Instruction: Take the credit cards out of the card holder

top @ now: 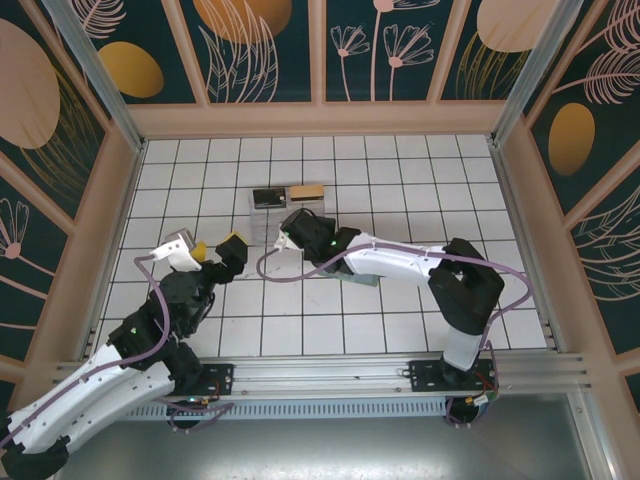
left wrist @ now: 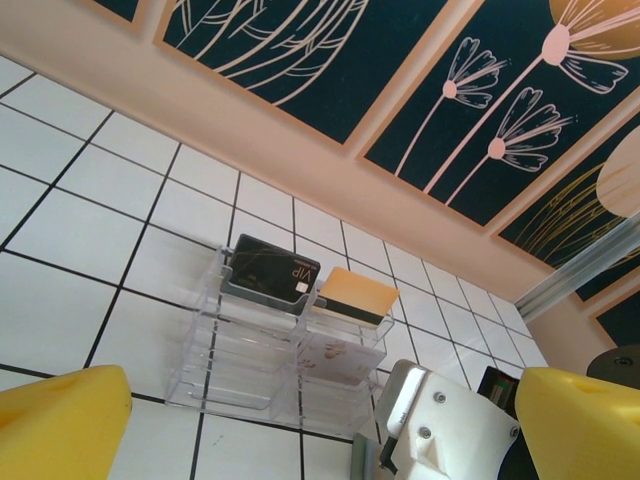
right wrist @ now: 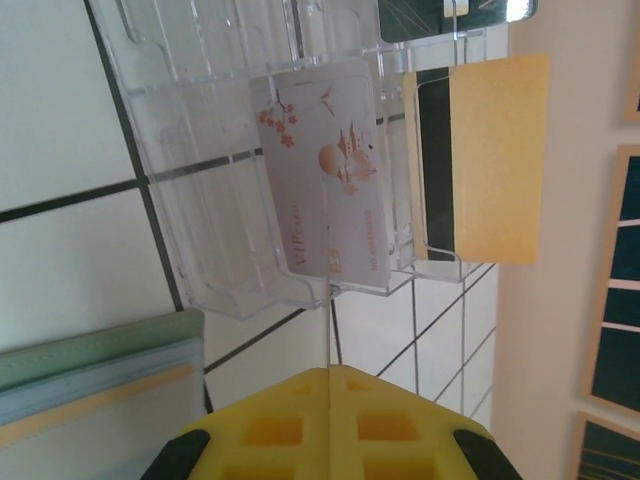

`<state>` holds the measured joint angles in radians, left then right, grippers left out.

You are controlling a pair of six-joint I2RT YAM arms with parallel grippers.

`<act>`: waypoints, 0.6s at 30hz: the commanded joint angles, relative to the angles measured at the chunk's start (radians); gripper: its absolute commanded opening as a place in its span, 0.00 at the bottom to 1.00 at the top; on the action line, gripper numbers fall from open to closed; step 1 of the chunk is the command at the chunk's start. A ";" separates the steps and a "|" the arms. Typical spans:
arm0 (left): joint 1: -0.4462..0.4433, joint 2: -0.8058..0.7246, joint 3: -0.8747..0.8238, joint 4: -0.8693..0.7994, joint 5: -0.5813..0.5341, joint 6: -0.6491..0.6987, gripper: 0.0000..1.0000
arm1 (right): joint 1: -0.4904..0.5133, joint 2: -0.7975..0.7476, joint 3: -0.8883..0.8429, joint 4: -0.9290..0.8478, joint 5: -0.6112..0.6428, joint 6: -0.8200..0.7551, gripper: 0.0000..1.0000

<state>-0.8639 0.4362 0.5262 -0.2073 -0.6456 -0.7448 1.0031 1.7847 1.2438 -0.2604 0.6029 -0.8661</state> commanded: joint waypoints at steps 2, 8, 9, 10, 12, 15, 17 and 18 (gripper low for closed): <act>0.003 -0.015 -0.009 -0.023 0.006 -0.012 0.99 | 0.005 0.015 -0.008 0.106 0.054 -0.103 0.00; 0.003 -0.025 -0.020 -0.027 0.007 -0.028 0.99 | 0.006 0.060 0.019 0.130 0.046 -0.137 0.00; 0.003 -0.026 -0.022 -0.029 0.008 -0.029 0.99 | 0.005 0.066 0.022 0.133 0.041 -0.140 0.00; 0.004 -0.028 -0.022 -0.032 0.007 -0.030 0.99 | 0.005 0.072 0.023 0.136 0.038 -0.142 0.00; 0.003 -0.030 -0.019 -0.038 0.006 -0.030 0.99 | 0.003 0.080 0.035 0.132 0.028 -0.137 0.00; 0.003 -0.037 -0.018 -0.047 0.000 -0.031 0.99 | 0.002 0.091 0.050 0.129 0.021 -0.132 0.00; 0.003 -0.044 -0.019 -0.047 0.000 -0.031 0.99 | -0.002 0.099 0.054 0.133 0.021 -0.132 0.00; 0.003 -0.046 -0.020 -0.049 0.000 -0.031 0.99 | -0.004 0.101 0.054 0.137 0.020 -0.132 0.00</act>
<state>-0.8639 0.4065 0.5121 -0.2401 -0.6373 -0.7677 1.0023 1.8706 1.2621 -0.1448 0.6277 -0.9894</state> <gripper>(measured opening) 0.987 0.069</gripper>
